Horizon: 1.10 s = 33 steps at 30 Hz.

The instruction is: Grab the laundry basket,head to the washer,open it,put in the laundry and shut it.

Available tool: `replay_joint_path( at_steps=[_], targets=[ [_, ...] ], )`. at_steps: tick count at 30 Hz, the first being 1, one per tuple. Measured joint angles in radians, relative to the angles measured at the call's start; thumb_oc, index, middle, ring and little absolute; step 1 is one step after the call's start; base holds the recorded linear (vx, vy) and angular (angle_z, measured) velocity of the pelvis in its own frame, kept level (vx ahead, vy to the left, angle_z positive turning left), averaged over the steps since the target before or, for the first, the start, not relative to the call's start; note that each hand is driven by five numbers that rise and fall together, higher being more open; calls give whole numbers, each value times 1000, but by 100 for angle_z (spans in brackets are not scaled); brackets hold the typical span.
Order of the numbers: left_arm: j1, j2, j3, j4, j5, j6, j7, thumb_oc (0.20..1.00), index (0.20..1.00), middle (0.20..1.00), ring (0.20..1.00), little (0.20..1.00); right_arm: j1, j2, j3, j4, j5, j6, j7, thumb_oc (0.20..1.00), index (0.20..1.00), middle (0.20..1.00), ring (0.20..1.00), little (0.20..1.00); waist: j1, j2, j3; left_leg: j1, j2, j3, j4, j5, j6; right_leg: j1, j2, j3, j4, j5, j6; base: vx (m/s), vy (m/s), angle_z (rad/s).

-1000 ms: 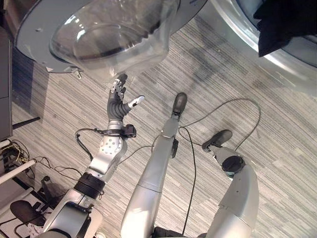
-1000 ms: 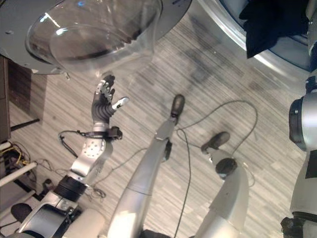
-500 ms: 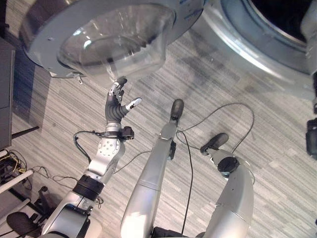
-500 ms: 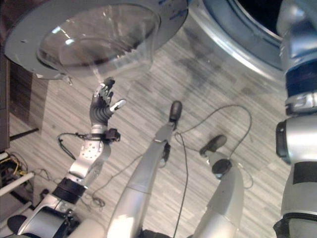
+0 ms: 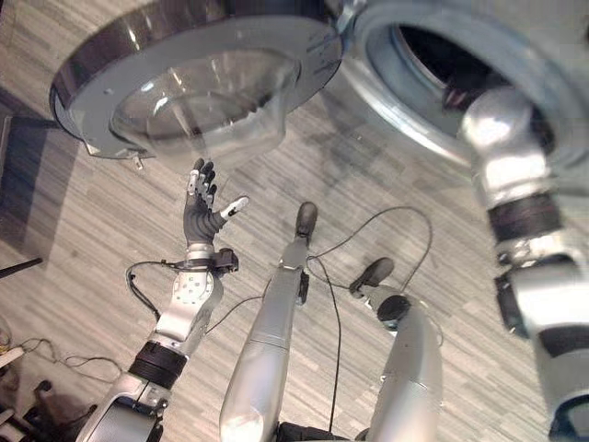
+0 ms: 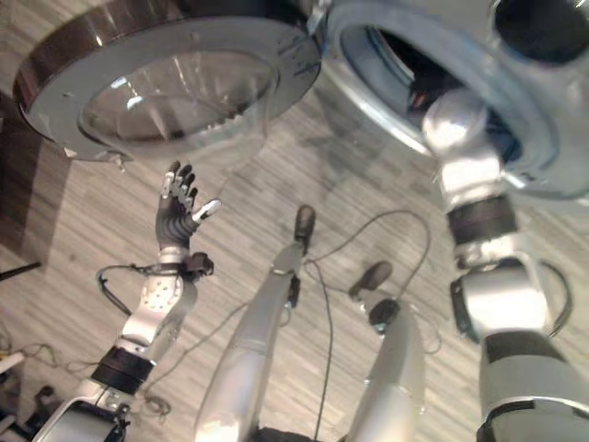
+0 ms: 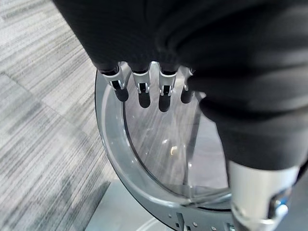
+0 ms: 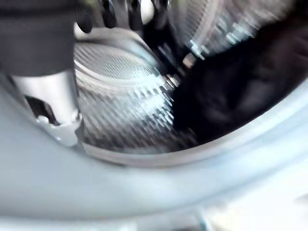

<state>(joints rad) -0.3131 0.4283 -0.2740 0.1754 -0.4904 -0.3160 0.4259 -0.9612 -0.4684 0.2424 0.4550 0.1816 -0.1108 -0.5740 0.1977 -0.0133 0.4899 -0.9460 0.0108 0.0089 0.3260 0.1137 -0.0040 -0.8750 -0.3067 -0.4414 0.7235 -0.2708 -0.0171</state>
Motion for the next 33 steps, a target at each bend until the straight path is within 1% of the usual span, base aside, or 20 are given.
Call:
replay_joint_path(
  at_steps=[1, 2, 3, 6, 8, 11, 13, 14, 16, 17, 19, 21, 24, 25, 26, 27, 28, 30, 31, 33],
  targets=[
    [22, 1, 22, 0, 0, 6, -1, 1000, 1000, 1000, 1000, 1000, 74, 50, 6, -25, 1, -17, 21, 1000, 1000, 1000, 1000, 1000, -8, -11, 4, 44, 5, 3, -21, 2, -1, 45, 12, -1, -28, 7, 3, -72, -50, -22],
    [60, 1, 34, 0, 1, 6, -1, 1000, 1000, 1000, 1000, 1000, 199, 86, 64, -24, 1, -16, 59, 1000, 1000, 1000, 1000, 1000, -22, -31, -47, 72, 16, 5, -34, 1, -1, 81, 40, 0, -64, 19, 14, -87, -59, -23],
    [69, -1, 37, -4, 1, 7, -7, 1000, 1000, 1000, 1000, 1000, 257, 109, 67, -23, 2, -22, 76, 1000, 1000, 1000, 1000, 1000, -29, -38, -72, 76, 22, 4, -46, 1, -1, 83, 47, -3, -78, 23, 13, -79, -51, -20],
    [79, -3, 65, -6, 1, 14, -10, 1000, 1000, 1000, 1000, 1000, 360, 180, 54, -13, 31, -24, 112, 1000, 1000, 1000, 1000, 1000, -32, -54, -85, 124, 42, 4, -87, 15, -21, 123, 72, -7, -117, 37, 3, -23, -19, -11],
    [81, -3, 72, -3, 1, 15, -10, 1000, 1000, 1000, 1000, 1000, 415, 210, 76, -12, 43, -21, 136, 1000, 1000, 1000, 1000, 1000, -35, -48, -97, 143, 49, 4, -106, 22, -33, 139, 87, -7, -125, 38, 2, -24, -16, -8],
    [98, -5, 75, 1, 1, 27, -11, 1000, 1000, 1000, 1000, 1000, 506, 280, 99, -11, 83, -30, 170, 1000, 1000, 1000, 1000, 1000, -36, -47, -127, 181, 61, 5, -147, 39, -52, 160, 102, -7, -140, 40, -4, -13, -5, -6],
    [112, -19, 74, 1, 1, 29, -14, 1000, 1000, 1000, 1000, 1000, 551, 291, 126, -12, 102, -31, 190, 1000, 1000, 1000, 1000, 1000, -42, -35, -141, 207, 63, 3, -162, 45, -55, 179, 105, -7, -142, 40, -5, 0, 0, 0],
    [131, -45, 74, 8, 3, 30, -16, 1000, 1000, 1000, 1000, 1000, 606, 303, 154, -14, 132, -33, 213, 1000, 1000, 1000, 1000, 1000, -44, -25, -151, 242, 68, 6, -169, 45, -56, 214, 112, -7, -154, 39, -6, 6, 16, -3],
    [147, -57, 71, 13, 4, 35, -16, 1000, 1000, 1000, 1000, 1000, 642, 307, 162, -15, 157, -36, 231, 1000, 1000, 1000, 1000, 1000, -49, -22, -170, 257, 70, 8, -176, 45, -56, 228, 115, -6, -161, 39, -6, 23, 8, -6],
    [162, -84, 68, 41, 9, 37, -20, 1000, 1000, 1000, 1000, 1000, 712, 302, 174, -15, 206, -36, 264, 1000, 1000, 1000, 1000, 1000, -52, -18, -196, 297, 73, 17, -194, 45, -56, 263, 122, -3, -177, 39, -5, 49, 21, -8],
    [171, -90, 67, 65, 9, 39, -23, 1000, 1000, 1000, 1000, 1000, 759, 289, 176, -18, 221, -35, 286, 1000, 1000, 1000, 1000, 1000, -55, -18, -200, 340, 77, 26, -200, 42, -54, 304, 127, 3, -191, 39, -5, 52, 26, -11],
    [200, -89, 67, 90, 10, 43, -32, 1000, 1000, 1000, 1000, 1000, 825, 254, 183, -35, 235, -36, 311, 1000, 1000, 1000, 1000, 1000, -75, -19, -232, 384, 78, 32, -209, 32, -50, 348, 133, 8, -211, 38, -1, 55, 27, -9],
    [239, -91, 66, 123, 21, 48, -48, 1000, 1000, 1000, 1000, 1000, 879, 217, 147, -49, 236, -35, 328, 1000, 1000, 1000, 1000, 1000, -95, -19, -256, 440, 82, 52, -223, 25, -45, 393, 138, 24, -228, 39, 3, 114, 53, -15],
    [257, -97, 74, 164, 21, 59, -59, 1000, 1000, 1000, 1000, 1000, 914, 189, 114, -66, 235, -32, 349, 1000, 1000, 1000, 1000, 1000, -118, -18, -257, 493, 84, 54, -227, 17, -47, 446, 139, 34, -246, 39, 10, 116, 56, -19],
    [272, -106, 80, 184, 21, 67, -59, 1000, 1000, 1000, 1000, 1000, 938, 177, 101, -80, 235, -32, 357, 1000, 1000, 1000, 1000, 1000, -122, -16, -265, 526, 84, 63, -227, 5, -40, 479, 142, 43, -255, 42, 17, 134, 67, -24],
    [298, -116, 83, 198, 21, 67, -60, 1000, 1000, 1000, 1000, 1000, 971, 160, 91, -93, 234, -32, 358, 1000, 1000, 1000, 1000, 1000, -127, -16, -291, 546, 84, 74, -228, -5, -41, 501, 147, 50, -270, 42, 23, 92, 49, -28],
    [323, -122, 86, 204, 21, 67, -61, 1000, 1000, 1000, 1000, 1000, 1004, 134, 72, -98, 232, -34, 358, 1000, 1000, 1000, 1000, 1000, -138, -20, -332, 550, 85, 85, -226, -16, -43, 503, 151, 61, -286, 40, 27, 157, 81, -27],
    [347, -125, 111, 208, 21, 69, -75, 1000, 1000, 1000, 1000, 1000, 1046, 102, 22, -150, 194, -31, 361, 1000, 1000, 1000, 1000, 1000, -159, -20, -342, 583, 86, 94, -229, -24, -41, 537, 155, 74, -305, 44, 39, 146, 85, -19],
    [354, -126, 121, 208, 20, 69, -78, 1000, 1000, 1000, 1000, 1000, 1059, 101, 3, -163, 184, -31, 356, 1000, 1000, 1000, 1000, 1000, -163, -20, -344, 598, 85, 100, -231, -28, -40, 551, 157, 77, -314, 47, 41, 169, 109, -20],
    [372, -136, 169, 219, 21, 69, -80, 1000, 1000, 1000, 1000, 1000, 1089, 124, -95, -209, 139, -29, 340, 1000, 1000, 1000, 1000, 1000, -171, -19, -351, 645, 86, 125, -237, -43, -30, 591, 166, 106, -346, 62, 44, 193, 137, -40]
  ],
)
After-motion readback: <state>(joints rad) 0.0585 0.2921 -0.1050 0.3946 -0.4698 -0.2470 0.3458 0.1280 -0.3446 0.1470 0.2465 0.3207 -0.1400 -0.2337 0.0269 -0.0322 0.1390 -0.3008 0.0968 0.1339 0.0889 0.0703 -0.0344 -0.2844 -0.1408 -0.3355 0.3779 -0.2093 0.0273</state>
